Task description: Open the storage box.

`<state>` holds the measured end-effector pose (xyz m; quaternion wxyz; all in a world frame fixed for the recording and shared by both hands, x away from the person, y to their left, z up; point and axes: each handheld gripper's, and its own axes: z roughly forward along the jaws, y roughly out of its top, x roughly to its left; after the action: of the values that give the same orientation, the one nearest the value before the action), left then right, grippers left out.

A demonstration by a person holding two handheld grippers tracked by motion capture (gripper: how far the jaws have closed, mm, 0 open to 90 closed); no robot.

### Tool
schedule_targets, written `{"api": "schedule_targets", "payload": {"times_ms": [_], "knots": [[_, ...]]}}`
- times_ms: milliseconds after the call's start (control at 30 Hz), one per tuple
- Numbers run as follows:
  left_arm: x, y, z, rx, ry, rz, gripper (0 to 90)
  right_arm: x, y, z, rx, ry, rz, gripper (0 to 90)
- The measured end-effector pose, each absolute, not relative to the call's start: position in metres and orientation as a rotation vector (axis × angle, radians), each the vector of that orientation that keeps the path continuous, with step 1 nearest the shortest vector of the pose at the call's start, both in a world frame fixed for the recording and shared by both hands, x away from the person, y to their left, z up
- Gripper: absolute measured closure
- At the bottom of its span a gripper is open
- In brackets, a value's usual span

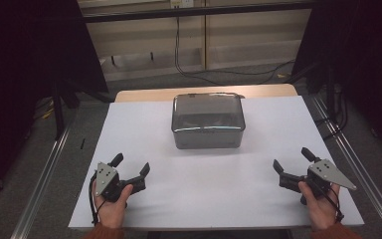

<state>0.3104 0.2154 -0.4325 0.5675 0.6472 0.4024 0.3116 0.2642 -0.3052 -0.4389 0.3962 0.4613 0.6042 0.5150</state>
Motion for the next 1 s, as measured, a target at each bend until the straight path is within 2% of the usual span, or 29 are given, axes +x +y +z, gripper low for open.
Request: {"api": "schedule_targets", "payload": {"times_ms": [433, 533, 1000], "knots": [[0.313, 0.215, -0.433, 1.537, 0.962, 0.695, 3.9, 0.265, -0.297, -0.439, 1.132, 1.568, 1.312, 0.5], [0.312, 0.213, -0.433, 1.538, 0.957, 0.661, 7.0, 0.267, -0.295, -0.440, 1.135, 1.577, 1.330, 0.5], [0.311, 0.212, -0.433, 1.539, 0.941, 0.679, 4.5, 0.273, -0.278, -0.440, 1.103, 1.632, 1.326, 1.0]]}}
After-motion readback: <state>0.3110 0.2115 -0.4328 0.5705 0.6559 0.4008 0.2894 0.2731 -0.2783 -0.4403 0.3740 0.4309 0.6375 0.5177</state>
